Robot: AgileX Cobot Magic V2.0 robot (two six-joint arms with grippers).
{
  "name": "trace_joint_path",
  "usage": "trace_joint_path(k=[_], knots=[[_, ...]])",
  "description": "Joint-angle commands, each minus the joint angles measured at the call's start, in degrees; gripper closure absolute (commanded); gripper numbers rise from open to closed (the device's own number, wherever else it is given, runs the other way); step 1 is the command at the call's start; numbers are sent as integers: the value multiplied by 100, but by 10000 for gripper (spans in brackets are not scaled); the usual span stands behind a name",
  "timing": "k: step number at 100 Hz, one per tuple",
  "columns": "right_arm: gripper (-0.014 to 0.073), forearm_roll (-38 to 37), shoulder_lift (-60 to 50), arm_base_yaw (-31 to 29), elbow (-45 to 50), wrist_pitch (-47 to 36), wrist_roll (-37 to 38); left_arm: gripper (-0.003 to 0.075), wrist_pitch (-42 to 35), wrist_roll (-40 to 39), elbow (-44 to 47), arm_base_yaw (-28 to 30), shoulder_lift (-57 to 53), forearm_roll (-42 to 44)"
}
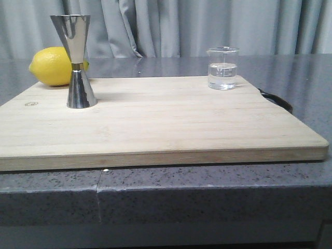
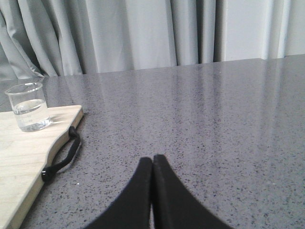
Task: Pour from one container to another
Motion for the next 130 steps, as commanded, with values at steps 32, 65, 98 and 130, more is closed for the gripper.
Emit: trace_joint_path(k=[32,65,98,130], knots=[[650,-44,-124,-19,121,-439,-23,739,-446,-32,204,-47,66,-10],[650,-44,-124,-19,121,-496,-23,739,-446,-32,204,-47,66,-10],[650,211,-124,-19,-85,-645,-23,739,-717,-32,7,-47,66,-559],[650,49,441,-19,-1742,1042,-68,740,821,-32,-1660,-47,659,-493]])
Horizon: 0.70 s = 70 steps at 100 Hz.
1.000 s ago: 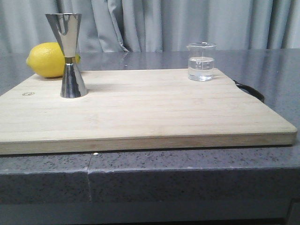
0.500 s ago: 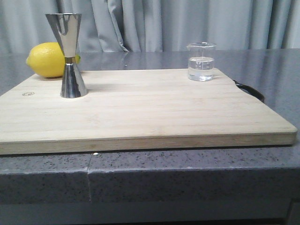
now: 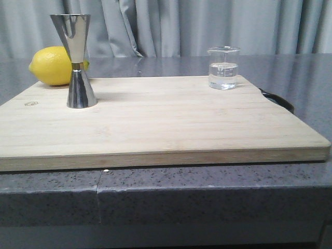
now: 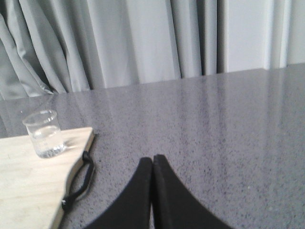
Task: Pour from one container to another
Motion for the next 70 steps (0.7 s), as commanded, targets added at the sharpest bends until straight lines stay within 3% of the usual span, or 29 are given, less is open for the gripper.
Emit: trace_joint_path(k=[1,23,70], knots=[[650,-182,388,-19,-646,63,-68,740,82,-19,-711,-47,380,34],[650,-520,1483,-19,-1707,756,-68,740,1025,4,-1901,-47,1436,334],[650,-534,2077,-19,-1955,625,-68,740,963,4,-2103,-47,1936,334]])
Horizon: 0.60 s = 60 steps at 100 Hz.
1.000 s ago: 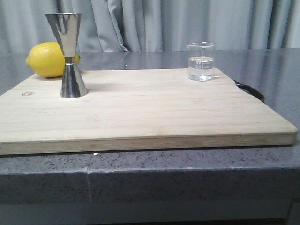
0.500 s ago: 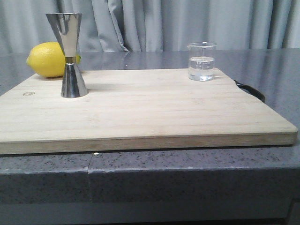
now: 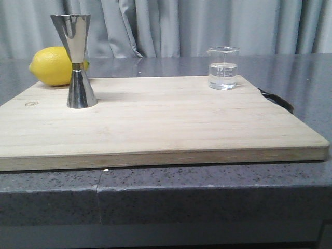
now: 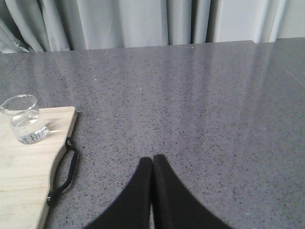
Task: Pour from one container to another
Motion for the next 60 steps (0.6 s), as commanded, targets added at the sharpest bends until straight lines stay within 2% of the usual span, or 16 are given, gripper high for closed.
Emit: trace_joint_path(k=[1,37,43,50,53,58,60], knots=[[650,-85,93,-19,-203,-455,-47,740,-386,4,-206,-47,86,-5],[650,-60,93,-19,-203,-236,-47,739,-345,4,-206,-47,86,-24],[626,-60,93,-19,-203,-220,-47,723,-333,-9,-206,-47,86,-24],[515,-60,93,-19,-203,-268,-47,625,-300,-9,-206,-47,86,-24],[431,-60,93,-19,-203,-279,-47,559,-287,-9,-206,-47,86,-10],[307,-83,93,-19,-203,-334,-47,396,-287,-9,-206,-47,86,25],[258,-83,93,-19,-203,-348,-47,353,-301,-9,-206,-47,86,25]])
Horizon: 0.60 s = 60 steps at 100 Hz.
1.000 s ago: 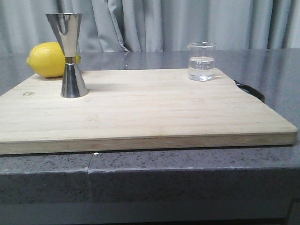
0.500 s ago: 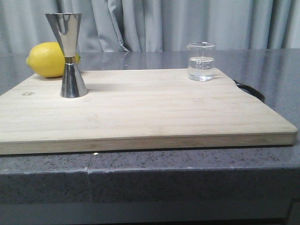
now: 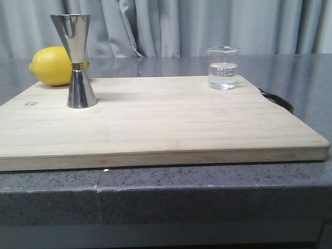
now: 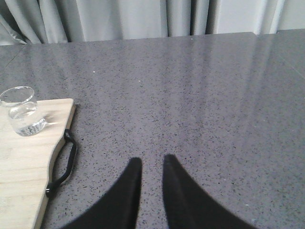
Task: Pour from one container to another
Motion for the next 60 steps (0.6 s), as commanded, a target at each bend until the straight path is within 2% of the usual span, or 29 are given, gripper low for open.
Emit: trace_joint_path(k=[1,8,15,60], knots=[[242,-83,93,-19,-194,-520,-47,311,-411,-9,-206,-47,86,9],[123,-83,93,-19,-194,-529,-47,132,-424,-9,-206,-47,86,-19],[67,-83,93,-19,-194,-529,-47,41,-424,-9,-206,-47,86,-137],[64,102,93,-19,-194,-494,-47,29,-465,-9,-206,-47,86,-163]])
